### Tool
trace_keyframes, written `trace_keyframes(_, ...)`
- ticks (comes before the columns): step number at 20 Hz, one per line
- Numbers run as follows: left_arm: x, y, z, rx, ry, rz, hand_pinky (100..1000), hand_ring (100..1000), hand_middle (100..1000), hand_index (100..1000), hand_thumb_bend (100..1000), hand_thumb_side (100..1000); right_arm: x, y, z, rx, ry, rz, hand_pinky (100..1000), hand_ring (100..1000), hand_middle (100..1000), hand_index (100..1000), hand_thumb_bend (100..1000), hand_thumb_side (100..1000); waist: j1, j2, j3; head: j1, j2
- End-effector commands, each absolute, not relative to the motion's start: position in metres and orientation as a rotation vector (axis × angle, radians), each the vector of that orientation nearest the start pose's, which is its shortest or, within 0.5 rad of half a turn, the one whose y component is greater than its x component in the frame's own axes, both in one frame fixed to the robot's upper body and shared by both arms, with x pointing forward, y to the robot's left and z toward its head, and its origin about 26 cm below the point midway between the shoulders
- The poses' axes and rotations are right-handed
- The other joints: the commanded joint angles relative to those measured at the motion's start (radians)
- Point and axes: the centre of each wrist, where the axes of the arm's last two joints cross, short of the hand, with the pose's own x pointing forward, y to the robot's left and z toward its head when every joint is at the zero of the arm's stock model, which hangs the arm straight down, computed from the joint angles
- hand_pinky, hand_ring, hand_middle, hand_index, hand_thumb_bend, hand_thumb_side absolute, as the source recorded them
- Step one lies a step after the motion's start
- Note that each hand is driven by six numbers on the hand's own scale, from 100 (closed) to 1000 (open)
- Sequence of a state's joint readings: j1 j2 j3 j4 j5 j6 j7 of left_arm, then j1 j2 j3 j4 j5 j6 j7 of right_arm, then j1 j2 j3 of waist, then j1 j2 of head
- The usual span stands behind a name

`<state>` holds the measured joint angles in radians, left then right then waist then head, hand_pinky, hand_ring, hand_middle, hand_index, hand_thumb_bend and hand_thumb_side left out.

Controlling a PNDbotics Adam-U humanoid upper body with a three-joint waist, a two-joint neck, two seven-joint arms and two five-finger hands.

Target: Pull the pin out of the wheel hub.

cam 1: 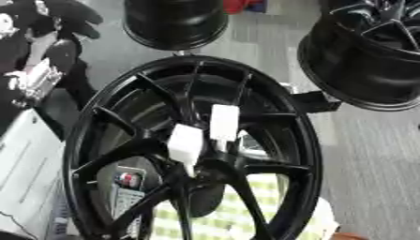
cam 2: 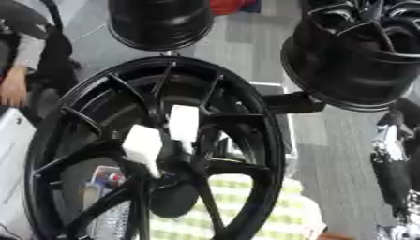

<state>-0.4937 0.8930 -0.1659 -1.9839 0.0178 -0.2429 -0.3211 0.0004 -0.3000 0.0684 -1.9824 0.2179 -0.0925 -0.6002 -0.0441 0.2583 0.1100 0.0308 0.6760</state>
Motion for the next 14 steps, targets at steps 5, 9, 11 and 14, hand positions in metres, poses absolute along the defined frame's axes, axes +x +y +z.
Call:
trace_keyframes(5, 0.291, 0.28, 0.321, -0.592, 2.401, 2.367, 779, 744, 748, 849, 100, 657, 0.261, -0.269, 0.117, -0.715, -2.189, -0.08, 697, 818, 712, 795, 100, 633, 0.017, -0.006, -0.007, -0.001, -0.006)
trace_keyframes(9, 0.291, 0.269, 0.324, -0.581, 2.276, 2.453, 778, 744, 747, 848, 100, 654, 0.261, -0.269, 0.117, -0.714, -2.186, -0.072, 696, 817, 711, 794, 100, 635, 0.023, -0.006, -0.011, -0.002, -0.012)
trace_keyframes(11, 0.291, 0.262, 0.326, -0.548, 2.253, 2.485, 778, 744, 747, 848, 100, 654, 0.261, -0.269, 0.117, -0.712, -2.185, -0.07, 696, 817, 711, 794, 100, 635, 0.025, -0.007, -0.011, -0.004, -0.014)
trace_keyframes(14, 0.292, 0.25, 0.328, -0.518, 2.184, 2.541, 779, 739, 734, 864, 100, 664, 0.26, -0.269, 0.117, -0.708, -2.183, -0.065, 696, 816, 710, 794, 100, 635, 0.027, -0.01, -0.012, -0.006, -0.017)
